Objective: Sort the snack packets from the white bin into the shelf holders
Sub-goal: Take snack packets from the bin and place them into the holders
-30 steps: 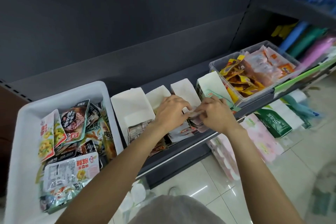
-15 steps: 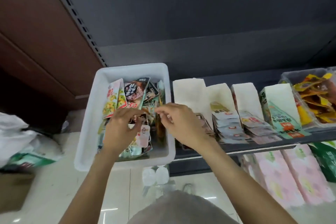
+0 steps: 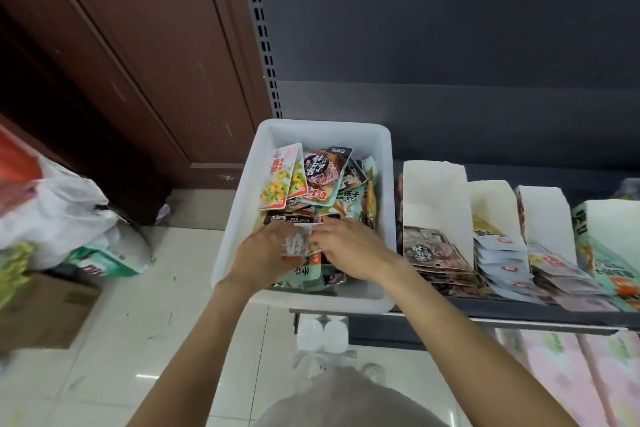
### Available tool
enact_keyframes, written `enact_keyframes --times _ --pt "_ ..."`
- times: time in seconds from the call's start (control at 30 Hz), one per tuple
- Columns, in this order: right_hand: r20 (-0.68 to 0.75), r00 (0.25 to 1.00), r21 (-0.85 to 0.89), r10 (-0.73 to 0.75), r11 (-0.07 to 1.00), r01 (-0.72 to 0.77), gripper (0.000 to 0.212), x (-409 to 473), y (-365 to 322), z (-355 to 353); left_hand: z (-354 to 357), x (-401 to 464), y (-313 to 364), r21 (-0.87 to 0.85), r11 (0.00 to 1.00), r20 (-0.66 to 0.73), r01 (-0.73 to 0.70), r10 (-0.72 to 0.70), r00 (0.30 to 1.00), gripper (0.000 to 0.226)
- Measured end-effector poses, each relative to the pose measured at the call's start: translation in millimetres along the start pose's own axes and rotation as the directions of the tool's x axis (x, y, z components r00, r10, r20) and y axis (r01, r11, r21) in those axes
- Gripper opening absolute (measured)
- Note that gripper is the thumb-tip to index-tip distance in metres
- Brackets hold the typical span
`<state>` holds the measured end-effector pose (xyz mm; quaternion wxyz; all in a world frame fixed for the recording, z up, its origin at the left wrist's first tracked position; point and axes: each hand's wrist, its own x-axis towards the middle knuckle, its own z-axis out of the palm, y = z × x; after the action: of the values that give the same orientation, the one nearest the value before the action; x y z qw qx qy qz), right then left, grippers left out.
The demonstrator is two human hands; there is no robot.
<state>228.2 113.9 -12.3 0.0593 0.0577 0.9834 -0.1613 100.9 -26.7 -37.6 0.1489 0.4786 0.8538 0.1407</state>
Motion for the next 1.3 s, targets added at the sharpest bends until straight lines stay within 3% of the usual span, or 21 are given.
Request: enact_keyframes --times 0.1,0.17,0.23,0.3,0.33,0.43,0.57,0.63,0.73,0.8,0.93,1.03,1.13,1.2,1.3 --pt "-0.290 0.952 0.175 0.096 0.983 -0.046 0.023 -6.5 11.8 -15.0 -10.8 0.5 3.6 -0.080 0.992 -0.289 -0.097 0.070 0.955 0.022" --pt "-0.422 0.869 0.399 0.259 0.914 -0.079 0.013 -12.5 15.1 -28.8 -21.1 2.0 10.2 -0.109 0.986 -0.412 -0.125 0.070 0.909 0.027" --pt "-0.404 0.792 0.678 0.458 0.731 -0.077 0.008 -19.0 15.0 -43.1 -31.6 4.8 22.2 -0.242 0.960 -0.370 -0.144 0.046 0.928 0.028" --pt "-0.254 0.804 0.839 0.537 0.536 -0.093 0.010 -25.4 16.8 -53.1 -38.7 8.1 33.1 -0.439 0.891 -0.231 -0.119 0.016 0.973 0.018" --pt "-0.208 0.823 0.852 0.528 0.512 -0.113 0.016 -30.0 17.3 -57.1 -40.1 9.6 36.6 -0.492 0.864 -0.182 -0.104 0.015 0.983 0.014" --pt "-0.263 0.825 0.763 0.499 0.632 -0.139 0.022 -45.0 16.8 -61.8 -42.4 15.1 45.8 -0.467 0.875 -0.165 -0.128 0.056 0.985 0.015" --pt "-0.502 0.738 0.520 0.451 0.839 -0.160 0.016 -74.2 16.4 -63.7 -43.1 26.7 73.2 -0.525 0.830 -0.162 -0.188 0.120 0.980 0.011" --pt "-0.525 0.696 0.574 0.490 0.808 -0.136 0.008 -95.1 22.9 -67.9 -40.4 33.7 91.8 -0.568 0.790 -0.153 -0.231 0.174 0.973 0.013" --pt "-0.464 0.646 0.754 0.606 0.653 -0.072 0.014 -134.2 35.0 -73.8 -29.4 46.8 125.2 -0.530 0.763 -0.195 -0.371 0.316 0.929 0.026" --pt "-0.499 0.558 0.776 0.663 0.629 -0.053 0.018 -162.2 43.9 -75.2 -19.5 56.2 154.5 -0.517 0.733 -0.221 -0.441 0.384 0.897 0.025" --pt "-0.675 0.266 0.661 0.688 0.724 -0.196 0.015 -221.7 73.1 -76.1 6.0 72.9 209.7 -0.470 0.733 -0.199 -0.491 0.454 0.869 0.026" --pt "-0.738 0.161 0.584 0.655 0.740 -0.333 0.019 -254.2 96.5 -75.6 21.5 81.1 234.1 -0.408 0.786 -0.099 -0.465 0.468 0.878 0.035" --pt "-0.720 0.186 0.568 0.669 0.722 -0.395 0.014 -279.7 128.8 -62.8 38.3 86.4 264.8 -0.326 0.813 -0.036 -0.482 0.499 0.866 0.040" --pt "-0.713 0.235 0.520 0.661 0.723 -0.454 0.017 -285.3 148.1 -55.7 49.8 91.7 283.1 -0.264 0.826 -0.003 -0.498 0.516 0.857 0.043" --pt "-0.702 0.332 0.459 0.630 0.757 -0.464 0.021 -278.6 169.3 -51.7 69.8 103.1 300.6 -0.038 0.830 0.031 -0.557 0.558 0.829 0.048"
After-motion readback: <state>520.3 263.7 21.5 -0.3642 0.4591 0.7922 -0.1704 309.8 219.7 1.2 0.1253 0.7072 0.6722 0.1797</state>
